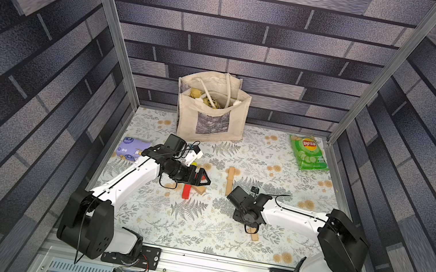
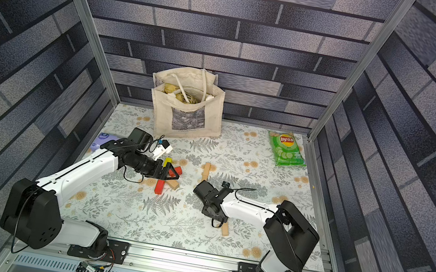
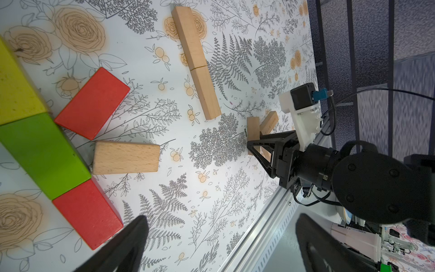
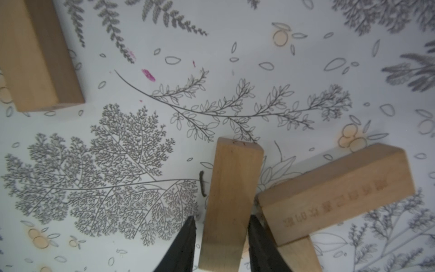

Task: Assemble the letter k with building blocks
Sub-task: Pick up the building block from the center of the board.

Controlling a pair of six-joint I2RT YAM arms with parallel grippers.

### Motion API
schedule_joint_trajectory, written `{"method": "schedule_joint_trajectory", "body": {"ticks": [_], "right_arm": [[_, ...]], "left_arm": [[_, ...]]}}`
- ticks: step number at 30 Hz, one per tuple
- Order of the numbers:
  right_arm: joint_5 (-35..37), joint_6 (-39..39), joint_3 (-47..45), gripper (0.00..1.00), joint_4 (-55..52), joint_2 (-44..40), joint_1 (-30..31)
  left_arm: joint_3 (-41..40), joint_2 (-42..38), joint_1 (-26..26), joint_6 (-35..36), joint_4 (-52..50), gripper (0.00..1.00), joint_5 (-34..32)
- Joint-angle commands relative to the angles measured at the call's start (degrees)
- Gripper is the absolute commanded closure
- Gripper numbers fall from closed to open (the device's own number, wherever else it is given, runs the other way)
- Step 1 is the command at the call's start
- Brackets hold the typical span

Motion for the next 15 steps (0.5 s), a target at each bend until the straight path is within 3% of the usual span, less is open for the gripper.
{"method": "schedule_joint_trajectory", "body": {"ticks": [1,15], "right_arm": [[-0.01,0.28,-0.90,0.65,0.16,0.54,-0.12],[0.28,-0.74,-0.59,0.79,0.10,1.01,-0.35]], "left_arm": [[1.46,-0.92,-0.42,1.94,-1.53,0.00,-0.53],[1.89,0.04,-0.30,2.42,-2.06,0.00,-1.08]]}}
